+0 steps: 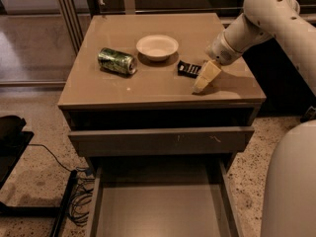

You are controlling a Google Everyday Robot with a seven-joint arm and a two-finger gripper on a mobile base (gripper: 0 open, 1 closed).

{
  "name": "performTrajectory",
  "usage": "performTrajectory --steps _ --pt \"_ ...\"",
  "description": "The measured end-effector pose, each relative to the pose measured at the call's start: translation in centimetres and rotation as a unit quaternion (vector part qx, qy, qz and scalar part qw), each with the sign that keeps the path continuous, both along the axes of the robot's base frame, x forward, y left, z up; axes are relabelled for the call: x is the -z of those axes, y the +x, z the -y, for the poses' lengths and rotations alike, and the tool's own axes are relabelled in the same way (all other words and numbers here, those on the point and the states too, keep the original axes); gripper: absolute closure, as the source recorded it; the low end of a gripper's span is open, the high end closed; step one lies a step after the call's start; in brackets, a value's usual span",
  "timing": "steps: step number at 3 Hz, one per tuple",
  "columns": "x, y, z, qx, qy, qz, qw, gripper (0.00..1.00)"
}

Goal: Place rxbar chocolate into middle drawer

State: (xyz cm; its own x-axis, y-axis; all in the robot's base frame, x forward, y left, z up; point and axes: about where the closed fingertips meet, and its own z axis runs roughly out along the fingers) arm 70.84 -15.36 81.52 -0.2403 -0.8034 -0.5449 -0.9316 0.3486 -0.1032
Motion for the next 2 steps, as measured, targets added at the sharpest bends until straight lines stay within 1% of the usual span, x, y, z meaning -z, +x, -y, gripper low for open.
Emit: performTrajectory --steps 1,2 --pt "0.00 0.00 0.00 0.000 0.000 0.000 1.0000 0.19" --pt "0.01 0.00 0.00 0.000 0.000 0.000 1.0000 0.42"
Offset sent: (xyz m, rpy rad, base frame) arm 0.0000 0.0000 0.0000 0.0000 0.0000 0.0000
